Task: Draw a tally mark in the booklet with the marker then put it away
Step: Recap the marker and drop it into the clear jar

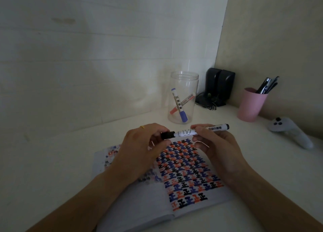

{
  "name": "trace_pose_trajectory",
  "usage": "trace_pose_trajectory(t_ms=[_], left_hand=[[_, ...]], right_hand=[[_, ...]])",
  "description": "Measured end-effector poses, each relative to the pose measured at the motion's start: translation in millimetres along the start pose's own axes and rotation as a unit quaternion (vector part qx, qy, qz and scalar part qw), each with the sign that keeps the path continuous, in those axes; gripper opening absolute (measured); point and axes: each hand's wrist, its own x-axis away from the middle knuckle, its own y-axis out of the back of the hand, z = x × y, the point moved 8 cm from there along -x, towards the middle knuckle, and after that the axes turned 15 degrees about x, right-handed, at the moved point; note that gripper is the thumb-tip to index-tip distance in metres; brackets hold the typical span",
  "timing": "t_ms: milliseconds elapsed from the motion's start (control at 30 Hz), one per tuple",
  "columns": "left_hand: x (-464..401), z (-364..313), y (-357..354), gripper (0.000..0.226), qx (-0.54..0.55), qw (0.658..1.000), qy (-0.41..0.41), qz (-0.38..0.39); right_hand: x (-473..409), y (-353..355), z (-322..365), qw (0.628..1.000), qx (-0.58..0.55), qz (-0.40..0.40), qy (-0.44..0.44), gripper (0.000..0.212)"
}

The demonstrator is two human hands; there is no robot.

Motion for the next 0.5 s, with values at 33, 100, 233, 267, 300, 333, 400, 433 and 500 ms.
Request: trace_pose_trajectory(t_ms=[33,100,233,267,300,333,400,433,500], left_hand=[[-0.2,-0.1,-0.1,0.018,-0.002,1.0,0.0,0.0],[-0.3,0.4,-1.4,0.017,-0.005,1.0,0.0,0.003],[0.2,1.0,-2.1,0.018,-0.006,1.0,-0.005,0.007],[0.1,1.0,-2.5,0.018,-0.008,1.0,-0.007,0.008],[0.0,0.7,-3.4,0.019,-0.013,1.0,-0.01,0.012],[0.1,0.3,-4.2,0.019,-0.018,1.0,-0.011,0.017],[0.1,-0.9,-4.6,0.019,-0.022,0.999,-0.014,0.021],[0.0,-2.2,-4.3,0.019,-0.021,0.999,-0.017,0.021],[-0.2,-5.7,-4.6,0.02,-0.02,0.999,-0.029,0.023]], right_hand=[[0.3,-0.1,0.1,1.0,-0.007,0.0,-0.001,0.018],[0.7,0.4,-0.1,1.0,-0.017,-0.003,-0.003,0.019],[0.6,3.9,0.6,1.0,-0.023,-0.015,0.0,0.02],[0.5,4.0,0.2,1.0,-0.018,-0.015,0.001,0.016],[0.9,3.0,-0.1,1.0,-0.01,-0.011,0.001,0.013],[1.3,1.8,-0.3,1.0,0.0,-0.008,0.002,0.013],[1.9,0.1,-0.4,1.0,0.005,-0.009,-0.002,0.02],[2.1,0.4,-0.3,1.0,-0.003,-0.015,-0.006,0.027],[1.9,2.3,0.5,0.999,-0.02,-0.029,-0.009,0.04]])
